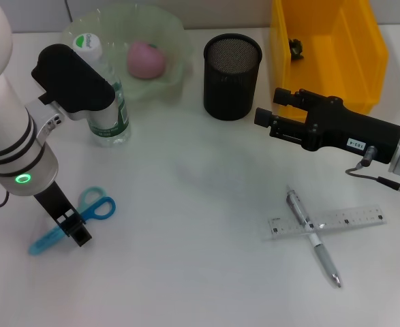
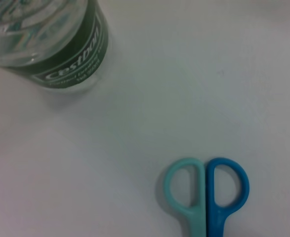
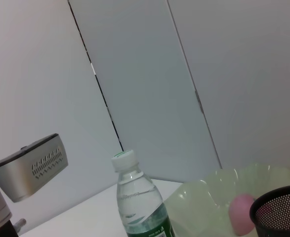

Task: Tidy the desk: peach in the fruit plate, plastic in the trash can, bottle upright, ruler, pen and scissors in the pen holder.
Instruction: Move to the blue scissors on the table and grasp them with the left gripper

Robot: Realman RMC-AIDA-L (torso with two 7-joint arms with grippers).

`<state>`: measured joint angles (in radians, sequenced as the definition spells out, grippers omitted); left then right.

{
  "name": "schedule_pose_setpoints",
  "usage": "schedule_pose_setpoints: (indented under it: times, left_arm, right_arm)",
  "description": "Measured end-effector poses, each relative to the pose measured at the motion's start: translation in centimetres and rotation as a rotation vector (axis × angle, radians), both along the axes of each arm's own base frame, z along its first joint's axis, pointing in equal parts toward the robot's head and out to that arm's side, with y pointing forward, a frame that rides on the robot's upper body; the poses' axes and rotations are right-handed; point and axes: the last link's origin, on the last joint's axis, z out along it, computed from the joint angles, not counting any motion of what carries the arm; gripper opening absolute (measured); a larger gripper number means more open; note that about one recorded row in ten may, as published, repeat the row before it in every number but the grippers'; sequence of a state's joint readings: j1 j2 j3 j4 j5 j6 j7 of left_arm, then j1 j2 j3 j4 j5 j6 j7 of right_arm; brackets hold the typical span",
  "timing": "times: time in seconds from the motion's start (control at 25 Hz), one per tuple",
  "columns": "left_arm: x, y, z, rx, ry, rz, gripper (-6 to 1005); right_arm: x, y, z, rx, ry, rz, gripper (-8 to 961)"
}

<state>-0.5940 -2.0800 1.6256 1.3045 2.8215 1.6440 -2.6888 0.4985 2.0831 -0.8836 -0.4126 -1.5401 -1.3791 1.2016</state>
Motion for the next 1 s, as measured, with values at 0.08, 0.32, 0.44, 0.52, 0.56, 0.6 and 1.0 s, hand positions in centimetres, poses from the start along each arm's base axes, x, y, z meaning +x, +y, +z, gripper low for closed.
schedule_pose_setpoints:
  times: [0.08, 0.32, 0.44, 0.52, 0.56, 0.6, 1.0]
  left_arm:
    - [-0.05, 0.03, 0.0, 0.001, 0.002, 0.0, 728]
    - [-0.13, 0.1, -0.1, -0.003, 0.006, 0.001, 722]
    - [-0.18, 0.1, -0.14, -0.005, 0.009, 0.002, 720]
    - [-0.21, 0.11, -0.16, -0.006, 0.01, 0.004, 718]
    - [-0.26, 0.11, -0.19, -0.009, 0.013, 0.006, 718]
    - [-0.26, 0.11, -0.19, -0.009, 0.013, 0.006, 717]
    - [-0.27, 0.13, -0.4, -0.022, 0.023, 0.004, 710]
  right_arm:
    - [0.0, 0.0, 0.0, 0.0, 0.0, 0.0, 721]
    - [-0.04, 0.04, 0.0, 0.0, 0.0, 0.002, 719]
    - [-0.05, 0.04, 0.0, 0.0, 0.0, 0.002, 719]
    - [-0.05, 0.04, 0.0, 0.0, 0.0, 0.002, 719]
    - [-0.05, 0.04, 0.0, 0.0, 0.0, 0.002, 719]
    - [-0.05, 0.04, 0.0, 0.0, 0.0, 0.002, 719]
    - [-0.05, 0.04, 0.0, 0.002, -0.002, 0.004, 719]
